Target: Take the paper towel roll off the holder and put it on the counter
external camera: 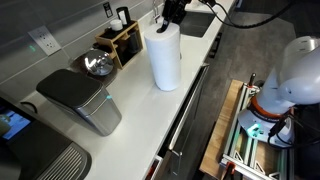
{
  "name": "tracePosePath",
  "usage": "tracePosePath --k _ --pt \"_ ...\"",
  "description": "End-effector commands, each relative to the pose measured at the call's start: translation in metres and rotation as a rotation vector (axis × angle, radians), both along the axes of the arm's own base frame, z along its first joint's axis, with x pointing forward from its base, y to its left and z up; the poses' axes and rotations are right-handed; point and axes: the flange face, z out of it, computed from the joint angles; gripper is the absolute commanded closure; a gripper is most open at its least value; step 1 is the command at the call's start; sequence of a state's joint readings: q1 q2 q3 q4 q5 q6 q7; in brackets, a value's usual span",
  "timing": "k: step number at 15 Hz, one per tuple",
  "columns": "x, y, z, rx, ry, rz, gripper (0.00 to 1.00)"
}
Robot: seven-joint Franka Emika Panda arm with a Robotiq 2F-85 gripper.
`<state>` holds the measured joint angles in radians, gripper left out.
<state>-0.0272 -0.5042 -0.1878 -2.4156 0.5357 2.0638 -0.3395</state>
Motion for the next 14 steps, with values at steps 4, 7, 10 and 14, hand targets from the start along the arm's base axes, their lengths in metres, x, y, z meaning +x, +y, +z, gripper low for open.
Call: tracePosePath --k 4,7,10,14 --pt "-0.010 0.003 0.031 -0.002 -0.051 -0.018 0.00" --pt "-0.017 -0.002 0.062 -0.003 -0.088 -0.011 0.00" --pt "-0.029 -0.007 0.098 -0.095 -0.090 -0.009 0.00" --pt "-0.054 -0.012 0.146 -0.275 -0.076 0.080 0.00"
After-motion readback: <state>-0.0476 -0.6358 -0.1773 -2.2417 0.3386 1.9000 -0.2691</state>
